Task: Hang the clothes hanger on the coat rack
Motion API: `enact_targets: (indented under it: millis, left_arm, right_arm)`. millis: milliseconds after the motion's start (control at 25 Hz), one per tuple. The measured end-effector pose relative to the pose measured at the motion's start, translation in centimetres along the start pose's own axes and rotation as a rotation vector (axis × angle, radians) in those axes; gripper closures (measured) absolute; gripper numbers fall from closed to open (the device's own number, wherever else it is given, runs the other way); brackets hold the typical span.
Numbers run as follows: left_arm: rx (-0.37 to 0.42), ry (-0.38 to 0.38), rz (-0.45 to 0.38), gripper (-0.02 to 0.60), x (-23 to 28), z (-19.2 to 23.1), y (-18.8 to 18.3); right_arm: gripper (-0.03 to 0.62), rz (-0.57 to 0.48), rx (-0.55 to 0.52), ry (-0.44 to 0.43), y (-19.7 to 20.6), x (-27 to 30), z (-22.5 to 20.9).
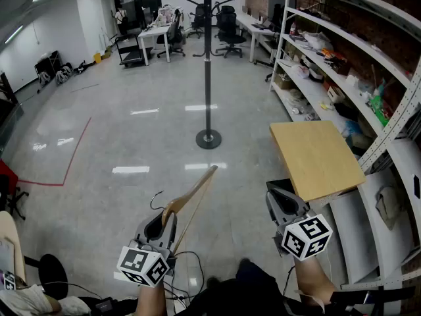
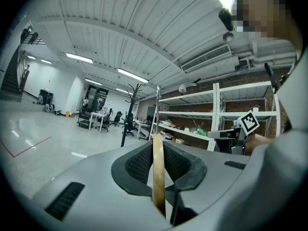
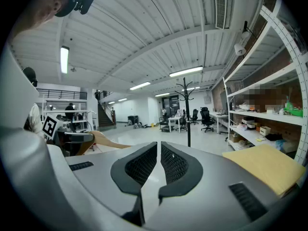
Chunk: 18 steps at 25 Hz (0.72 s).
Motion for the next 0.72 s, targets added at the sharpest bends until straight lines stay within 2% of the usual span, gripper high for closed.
enact_targets:
  millis: [400,720]
  left_arm:
    - [0.001,-0.032,0.005,0.529,4.3,4.1,-0.5]
    - [0.045,-0.053,0.016,0.529,13.7,6.8,-3.6]
  right_arm:
    - [0.586,-0.035,0.033,-0.060,-0.7,7.2,-1.7]
    - [0.586,-0.087,0.055,-0.113,-3.4,15.2,-8.1]
Point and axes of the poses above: the fingertips, and each gripper's own axes: x forward along the fingers, z to its left, y out of its underside, the point moved 8 cm from there along -x, backward along the fingers, and after that the axes turned 8 degrees about y, right-handed, at the moved point
